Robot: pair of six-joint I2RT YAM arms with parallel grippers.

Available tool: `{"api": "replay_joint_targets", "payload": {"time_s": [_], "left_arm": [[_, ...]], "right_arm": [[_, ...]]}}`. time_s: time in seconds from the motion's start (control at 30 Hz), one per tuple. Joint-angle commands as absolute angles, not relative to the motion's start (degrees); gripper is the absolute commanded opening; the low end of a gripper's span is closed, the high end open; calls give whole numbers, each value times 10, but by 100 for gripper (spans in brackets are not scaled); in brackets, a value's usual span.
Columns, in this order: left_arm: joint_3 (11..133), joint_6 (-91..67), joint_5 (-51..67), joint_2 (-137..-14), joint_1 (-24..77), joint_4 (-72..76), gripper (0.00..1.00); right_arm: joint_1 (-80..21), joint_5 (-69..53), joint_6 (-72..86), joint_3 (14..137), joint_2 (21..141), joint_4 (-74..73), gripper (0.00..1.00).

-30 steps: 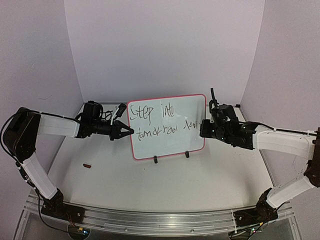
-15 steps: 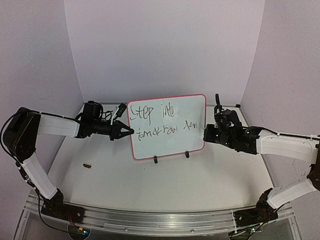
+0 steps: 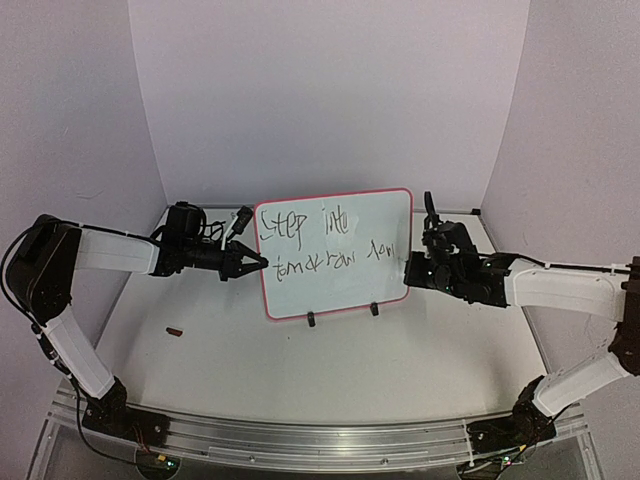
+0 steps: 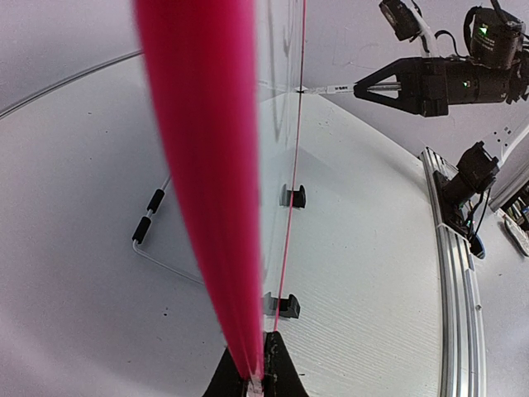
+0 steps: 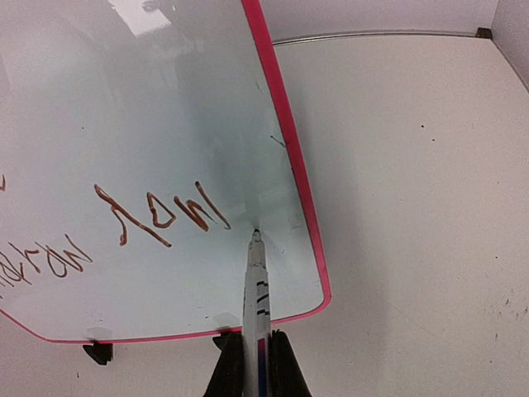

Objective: Write a sentence on the whiteboard
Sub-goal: Write a sentence on the whiteboard, then place the whiteboard at the center of the board.

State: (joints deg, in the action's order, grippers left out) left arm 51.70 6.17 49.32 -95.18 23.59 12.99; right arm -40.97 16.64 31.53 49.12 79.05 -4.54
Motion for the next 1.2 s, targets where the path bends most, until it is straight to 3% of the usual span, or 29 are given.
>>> {"api": "replay_joint_targets", "payload": {"time_s": [0.0, 0.67, 0.73, 0.97, 1.17], "left_arm": [[509, 91, 416, -959, 238, 96, 0], [507, 86, 412, -960, 237, 101, 1], [501, 79, 406, -955, 237, 109, 6], [470, 61, 366, -917, 237, 145, 47], [438, 48, 330, -860, 238, 151, 70]], "right_arm": [[-405, 170, 314, 513, 797, -34, 0], [-402, 161, 325, 490, 747, -43, 0], [-402, 161, 325, 484, 721, -55, 0], [-402, 139, 303, 508, 655, -154, 0], [-402, 108, 292, 529, 625, -223, 0]]}}
